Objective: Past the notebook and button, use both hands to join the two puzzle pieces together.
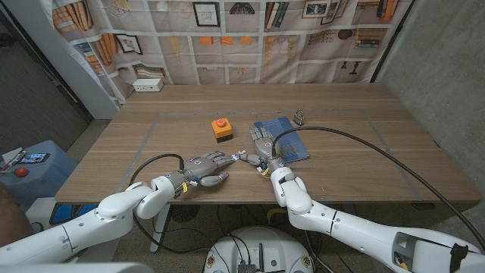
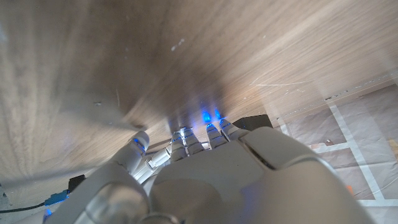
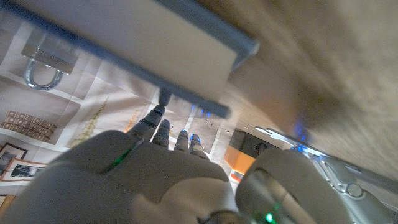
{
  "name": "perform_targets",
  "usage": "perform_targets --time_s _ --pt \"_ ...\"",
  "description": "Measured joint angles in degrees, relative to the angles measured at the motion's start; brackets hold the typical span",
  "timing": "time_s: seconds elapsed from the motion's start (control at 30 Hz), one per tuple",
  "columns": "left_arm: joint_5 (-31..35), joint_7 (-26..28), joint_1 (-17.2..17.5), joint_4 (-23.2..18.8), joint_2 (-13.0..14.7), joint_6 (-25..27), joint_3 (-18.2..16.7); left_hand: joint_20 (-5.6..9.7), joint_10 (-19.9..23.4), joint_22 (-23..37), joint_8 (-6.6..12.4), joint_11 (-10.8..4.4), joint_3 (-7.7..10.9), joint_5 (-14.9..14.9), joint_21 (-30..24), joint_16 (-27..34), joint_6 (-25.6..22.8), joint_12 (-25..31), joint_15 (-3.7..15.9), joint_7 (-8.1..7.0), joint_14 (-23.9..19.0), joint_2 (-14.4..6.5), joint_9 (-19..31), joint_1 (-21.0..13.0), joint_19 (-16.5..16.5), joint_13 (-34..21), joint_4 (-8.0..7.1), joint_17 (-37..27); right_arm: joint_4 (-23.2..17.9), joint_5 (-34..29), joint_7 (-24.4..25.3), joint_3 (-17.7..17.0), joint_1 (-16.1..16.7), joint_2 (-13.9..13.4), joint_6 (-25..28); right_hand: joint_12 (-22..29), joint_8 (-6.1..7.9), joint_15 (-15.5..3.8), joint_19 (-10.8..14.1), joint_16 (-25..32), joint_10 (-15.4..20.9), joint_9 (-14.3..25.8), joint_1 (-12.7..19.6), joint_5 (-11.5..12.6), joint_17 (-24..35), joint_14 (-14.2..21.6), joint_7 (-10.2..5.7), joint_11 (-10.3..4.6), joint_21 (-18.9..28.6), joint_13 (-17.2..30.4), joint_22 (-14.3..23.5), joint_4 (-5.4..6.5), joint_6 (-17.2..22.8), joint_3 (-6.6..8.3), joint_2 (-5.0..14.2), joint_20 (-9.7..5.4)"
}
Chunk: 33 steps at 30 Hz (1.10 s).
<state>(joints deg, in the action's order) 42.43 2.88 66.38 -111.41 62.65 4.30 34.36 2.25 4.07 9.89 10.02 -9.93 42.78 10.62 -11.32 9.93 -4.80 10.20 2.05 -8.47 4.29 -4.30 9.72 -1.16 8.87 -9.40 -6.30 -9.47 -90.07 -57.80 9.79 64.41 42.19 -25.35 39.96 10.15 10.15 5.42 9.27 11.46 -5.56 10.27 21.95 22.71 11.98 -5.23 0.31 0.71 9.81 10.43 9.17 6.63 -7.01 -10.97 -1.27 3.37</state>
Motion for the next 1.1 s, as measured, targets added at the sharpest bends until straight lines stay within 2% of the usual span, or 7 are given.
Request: perform_targets --time_s 0.57,0.93,1.1 --pt "0.0 0.5 0.1 0.1 0.0 -0.2 -0.1 0.00 0.0 0.0 0.00 0.00 0.00 0.0 0.0 0.0 0.0 0.0 0.00 -0.01 0.0 0.0 0.0 0.0 0.0 0.0 0.00 0.0 1.3 -0.2 -0.7 1.2 -0.7 0.7 2.1 0.0 0.00 0.32 -0.2 0.0 -0.4 0.0 0.5 0.2 0.0 -0.3 -0.02 0.41 0.2 0.0 0.0 -0.23 -0.4 -0.23 -0.45 -0.20" --pt "-0.2 2.0 0.5 0.5 0.2 -0.7 -0.4 -0.12 0.1 0.0 0.25 -0.09 -0.19 0.0 0.0 0.0 -0.2 0.5 -0.22 -0.16 -0.2 0.0 0.0 0.0 -0.5 0.0 0.19 0.1 2.0 -0.1 -1.2 1.8 -1.1 0.9 3.2 0.0 0.00 0.31 -0.2 0.0 -0.6 0.0 0.9 0.4 0.0 -0.3 0.09 0.20 0.4 0.0 0.1 -0.47 -0.9 -0.47 0.01 -0.20" --pt "-0.3 3.4 1.0 0.7 0.4 -1.1 -0.8 -0.42 1.7 0.0 0.35 1.06 0.04 0.0 0.0 0.0 -1.7 0.7 -0.02 0.82 -0.6 0.0 0.0 0.0 -1.2 -0.2 0.42 0.1 2.1 0.1 -1.5 2.1 -1.2 1.0 3.6 0.0 0.27 0.31 -0.2 0.0 -0.8 0.0 1.5 0.4 0.0 -0.3 -0.01 0.00 0.4 0.0 0.1 -0.73 -1.0 -0.22 -0.21 -0.19"
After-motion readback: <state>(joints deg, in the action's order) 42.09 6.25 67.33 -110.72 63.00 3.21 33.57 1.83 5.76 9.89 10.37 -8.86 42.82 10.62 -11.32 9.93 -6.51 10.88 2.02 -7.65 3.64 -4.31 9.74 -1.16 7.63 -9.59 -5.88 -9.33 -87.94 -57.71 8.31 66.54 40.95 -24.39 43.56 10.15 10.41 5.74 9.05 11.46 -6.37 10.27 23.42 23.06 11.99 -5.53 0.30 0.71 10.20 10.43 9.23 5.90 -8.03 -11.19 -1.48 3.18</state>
